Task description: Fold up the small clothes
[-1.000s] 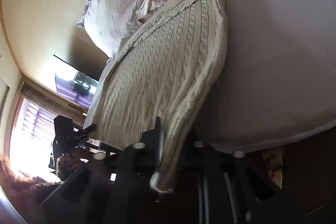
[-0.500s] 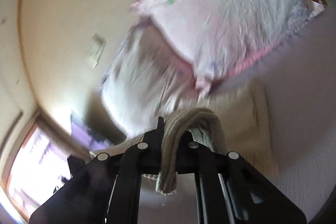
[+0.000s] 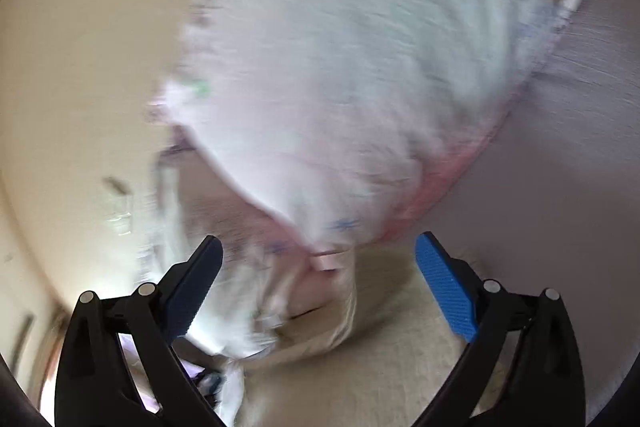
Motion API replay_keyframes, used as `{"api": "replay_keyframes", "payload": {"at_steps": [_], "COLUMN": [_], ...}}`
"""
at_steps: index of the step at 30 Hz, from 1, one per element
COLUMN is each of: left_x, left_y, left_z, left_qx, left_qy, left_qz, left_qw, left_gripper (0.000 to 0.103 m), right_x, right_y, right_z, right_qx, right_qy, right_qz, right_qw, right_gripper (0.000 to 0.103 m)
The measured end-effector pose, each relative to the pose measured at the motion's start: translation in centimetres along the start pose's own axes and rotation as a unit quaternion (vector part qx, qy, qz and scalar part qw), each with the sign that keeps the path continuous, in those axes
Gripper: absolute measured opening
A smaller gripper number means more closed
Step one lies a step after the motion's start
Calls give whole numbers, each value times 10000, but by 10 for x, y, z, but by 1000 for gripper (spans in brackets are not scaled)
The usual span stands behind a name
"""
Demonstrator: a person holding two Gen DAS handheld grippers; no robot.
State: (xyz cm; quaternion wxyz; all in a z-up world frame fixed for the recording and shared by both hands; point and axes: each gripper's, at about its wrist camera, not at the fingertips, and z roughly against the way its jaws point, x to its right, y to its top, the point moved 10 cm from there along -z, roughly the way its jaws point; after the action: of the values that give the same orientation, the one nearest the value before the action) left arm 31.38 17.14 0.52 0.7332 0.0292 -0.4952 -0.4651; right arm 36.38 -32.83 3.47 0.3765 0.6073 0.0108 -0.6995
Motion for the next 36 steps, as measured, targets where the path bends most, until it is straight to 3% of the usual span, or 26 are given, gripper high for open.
{"api": "replay_keyframes", "payload": {"at_steps": [3,8,13,15,17,19,22,26,30,34,36], "left_x": [-6,-11,-10,-9,-8,-14,-20,13,96,210,263], "left_y": [-20,-64,-99,-98,-94,-90,-89,-81,-81,-119,-156], "left_z": [10,8,-13,-19,-25,-33,-39,-23,-13,-39,-74], "left_qx": [-221,-786,-1295,-1196,-1142,-1081,-1067,-846,-757,-1135,-1475], "left_qy": [176,240,446,501,552,534,44,-655,-1452,-2342,-2517], "left_qz": [-201,-351,-618,-664,-566,-241,464,637,266,-315,-739], "left_qw": [9994,9960,9886,9893,9903,9924,9932,9922,9861,9650,9536], "left_gripper": [53,62,64,63,59,25,16,14,14,14,15], "right_x": [-1,20,35,34,33,34,35,32,24,20,22], "right_y": [-18,-43,-43,-43,-43,-45,-44,-39,-27,-15,-9], "right_z": [4,-5,-17,-14,-13,-12,-12,-3,11,26,31], "right_qx": [-218,-440,-547,-535,-539,-559,-593,-499,-273,0,93], "right_qy": [-305,-438,-592,-571,-508,-474,-417,-343,-413,-544,-677], "right_qz": [455,400,314,339,309,282,218,244,539,758,852], "right_qw": [9983,9973,9963,9964,9968,9969,9971,9979,9973,9956,9940], "right_gripper": [99,99,99,99,99,99,99,99,99,99,99]}}
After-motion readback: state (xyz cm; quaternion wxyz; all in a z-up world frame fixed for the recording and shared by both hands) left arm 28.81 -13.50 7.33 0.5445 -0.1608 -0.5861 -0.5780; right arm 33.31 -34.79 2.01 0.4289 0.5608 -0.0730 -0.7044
